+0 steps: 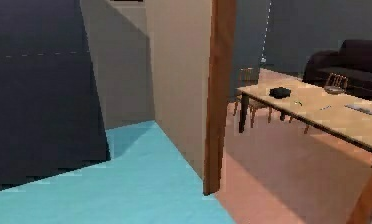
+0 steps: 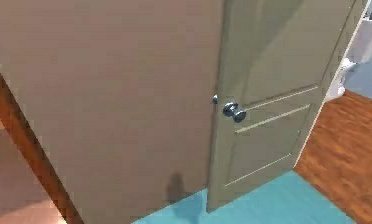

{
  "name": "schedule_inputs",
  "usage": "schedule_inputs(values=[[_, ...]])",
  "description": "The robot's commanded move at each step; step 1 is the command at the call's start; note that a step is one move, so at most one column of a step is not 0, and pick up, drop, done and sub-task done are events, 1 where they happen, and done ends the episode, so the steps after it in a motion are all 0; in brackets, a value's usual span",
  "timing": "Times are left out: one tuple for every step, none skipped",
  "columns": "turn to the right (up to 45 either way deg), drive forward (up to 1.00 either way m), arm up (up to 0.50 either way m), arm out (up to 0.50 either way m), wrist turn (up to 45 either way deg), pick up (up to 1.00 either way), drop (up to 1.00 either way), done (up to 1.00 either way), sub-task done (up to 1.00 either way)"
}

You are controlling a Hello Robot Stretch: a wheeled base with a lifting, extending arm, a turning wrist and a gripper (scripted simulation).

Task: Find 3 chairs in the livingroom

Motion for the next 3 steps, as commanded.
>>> schedule_inputs(values=[[0.0,0.85,0.00,0.00,0.0,0.00,0.00,0.00,0.00],[42.0,0.00,0.00,0.00,0.0,0.00,0.00,0.00,0.00],[0.0,0.05,0.00,0.00,0.0,0.00,0.00,0.00,0.00]])
